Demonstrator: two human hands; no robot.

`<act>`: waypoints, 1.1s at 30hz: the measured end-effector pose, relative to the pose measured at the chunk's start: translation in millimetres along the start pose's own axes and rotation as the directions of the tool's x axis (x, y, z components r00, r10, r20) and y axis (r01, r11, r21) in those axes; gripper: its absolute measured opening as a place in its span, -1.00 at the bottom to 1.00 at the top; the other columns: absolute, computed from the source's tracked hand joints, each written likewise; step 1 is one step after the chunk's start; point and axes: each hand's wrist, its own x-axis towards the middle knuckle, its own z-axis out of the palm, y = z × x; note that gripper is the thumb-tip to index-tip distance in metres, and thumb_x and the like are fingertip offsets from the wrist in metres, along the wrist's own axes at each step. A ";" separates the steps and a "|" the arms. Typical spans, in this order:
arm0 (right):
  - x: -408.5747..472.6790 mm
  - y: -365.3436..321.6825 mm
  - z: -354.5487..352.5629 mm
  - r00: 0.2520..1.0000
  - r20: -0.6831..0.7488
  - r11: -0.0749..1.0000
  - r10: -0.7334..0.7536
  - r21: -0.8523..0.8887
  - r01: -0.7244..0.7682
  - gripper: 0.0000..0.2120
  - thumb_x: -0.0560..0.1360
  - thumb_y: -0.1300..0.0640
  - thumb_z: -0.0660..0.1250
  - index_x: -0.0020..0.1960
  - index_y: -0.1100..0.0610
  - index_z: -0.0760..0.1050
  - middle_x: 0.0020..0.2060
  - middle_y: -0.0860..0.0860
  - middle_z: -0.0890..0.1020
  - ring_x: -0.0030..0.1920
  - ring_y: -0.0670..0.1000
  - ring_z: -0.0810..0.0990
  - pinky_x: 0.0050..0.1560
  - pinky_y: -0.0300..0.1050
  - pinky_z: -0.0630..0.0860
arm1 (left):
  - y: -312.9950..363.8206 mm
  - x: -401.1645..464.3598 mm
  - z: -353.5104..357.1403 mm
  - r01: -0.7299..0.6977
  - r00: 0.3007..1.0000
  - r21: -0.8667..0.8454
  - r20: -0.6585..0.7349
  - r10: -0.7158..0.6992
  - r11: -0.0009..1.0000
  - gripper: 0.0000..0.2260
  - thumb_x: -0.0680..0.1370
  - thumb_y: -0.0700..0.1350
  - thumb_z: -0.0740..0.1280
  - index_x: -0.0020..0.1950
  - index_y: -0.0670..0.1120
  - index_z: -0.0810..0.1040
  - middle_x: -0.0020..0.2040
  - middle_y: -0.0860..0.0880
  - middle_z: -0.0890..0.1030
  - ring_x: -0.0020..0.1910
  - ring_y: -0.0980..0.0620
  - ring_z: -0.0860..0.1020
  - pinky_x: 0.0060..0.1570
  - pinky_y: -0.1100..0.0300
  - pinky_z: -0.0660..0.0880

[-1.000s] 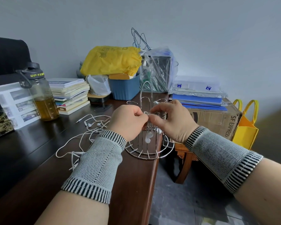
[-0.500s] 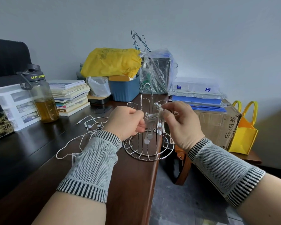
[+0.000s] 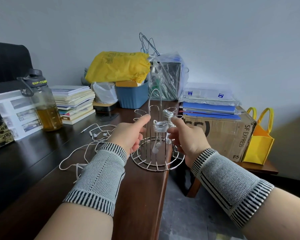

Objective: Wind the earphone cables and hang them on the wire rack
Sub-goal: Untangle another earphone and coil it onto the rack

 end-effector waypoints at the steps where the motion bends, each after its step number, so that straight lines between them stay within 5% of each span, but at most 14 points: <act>1: -0.7 -1.9 1.8 1.000 0.012 1.000 0.011 -0.007 -0.011 -0.62 0.46 -0.13 0.35 -0.20 0.22 0.62 -0.40 0.00 0.60 -0.47 -0.08 0.45 -0.45 -0.23 0.34 | -0.5 -0.8 2.2 0.028 0.999 -0.047 0.039 -0.026 0.998 -0.54 0.41 0.26 0.44 -0.02 -0.14 0.62 -0.47 0.05 0.44 -0.53 0.16 0.33 -0.49 0.31 0.35; 6: 0.2 -4.2 7.0 0.993 0.092 0.996 0.076 -0.061 -0.071 -0.56 0.45 -0.17 0.35 -0.15 0.24 0.58 -0.38 0.07 0.61 -0.46 -0.04 0.47 -0.44 -0.21 0.37 | -2.9 -4.8 16.3 0.070 0.989 -0.060 0.132 -0.062 0.996 -0.62 0.43 0.22 0.44 -0.02 -0.07 0.60 -0.50 0.05 0.50 -0.56 0.19 0.36 -0.50 0.30 0.36; 18: 4.7 -5.7 7.7 0.987 0.156 0.991 0.025 0.123 -0.044 -0.71 0.47 0.05 0.40 -0.31 0.23 0.56 -0.39 0.14 0.58 -0.45 0.00 0.49 -0.39 -0.19 0.46 | -0.7 -2.5 19.5 0.030 0.993 -0.066 0.120 -0.022 0.997 -0.73 0.49 0.11 0.42 -0.20 -0.08 0.57 -0.48 0.04 0.45 -0.54 0.16 0.29 -0.55 0.34 0.21; 22: 0.4 2.7 7.4 0.996 0.084 0.991 0.004 0.130 -0.014 -0.64 0.51 -0.08 0.31 -0.25 0.21 0.55 -0.41 0.12 0.59 -0.45 0.00 0.49 -0.37 -0.17 0.46 | -0.5 -2.8 12.4 0.045 0.988 -0.027 0.148 -0.041 0.999 -0.60 0.44 0.25 0.41 -0.01 -0.07 0.59 -0.46 0.03 0.46 -0.52 0.16 0.29 -0.50 0.31 0.21; 26: -1.9 23.9 4.5 0.998 0.061 0.994 -0.027 0.103 0.021 -0.78 0.51 0.13 0.26 -0.25 0.19 0.57 -0.48 0.02 0.54 -0.44 -0.03 0.43 -0.40 -0.18 0.39 | -2.2 4.9 0.5 0.078 0.978 -0.044 0.196 -0.068 0.996 -0.59 0.55 0.21 0.23 0.00 -0.13 0.59 -0.48 0.03 0.44 -0.54 0.15 0.27 -0.54 0.32 0.16; 30: -4.1 34.8 6.6 0.985 0.150 0.995 -0.087 0.056 0.080 -0.85 0.45 0.34 0.30 -0.23 0.17 0.59 -0.50 -0.07 0.58 -0.53 -0.16 0.43 -0.44 -0.27 0.38 | -15.2 7.8 3.4 -0.068 0.985 0.033 0.161 0.062 0.997 -0.81 0.54 -0.10 0.25 -0.05 -0.14 0.63 -0.47 0.02 0.42 -0.53 0.12 0.26 -0.52 0.28 0.17; 33: 1.7 37.9 13.3 0.979 0.180 0.992 -0.095 0.104 0.078 -0.80 0.41 0.36 0.33 -0.27 0.10 0.60 -0.44 -0.04 0.60 -0.52 -0.16 0.42 -0.48 -0.31 0.35 | -30.2 12.7 9.8 -0.221 0.971 0.135 0.128 0.204 0.966 -0.86 0.50 -0.15 0.30 -0.10 -0.16 0.63 -0.47 0.04 0.40 -0.51 0.10 0.28 -0.44 0.22 0.21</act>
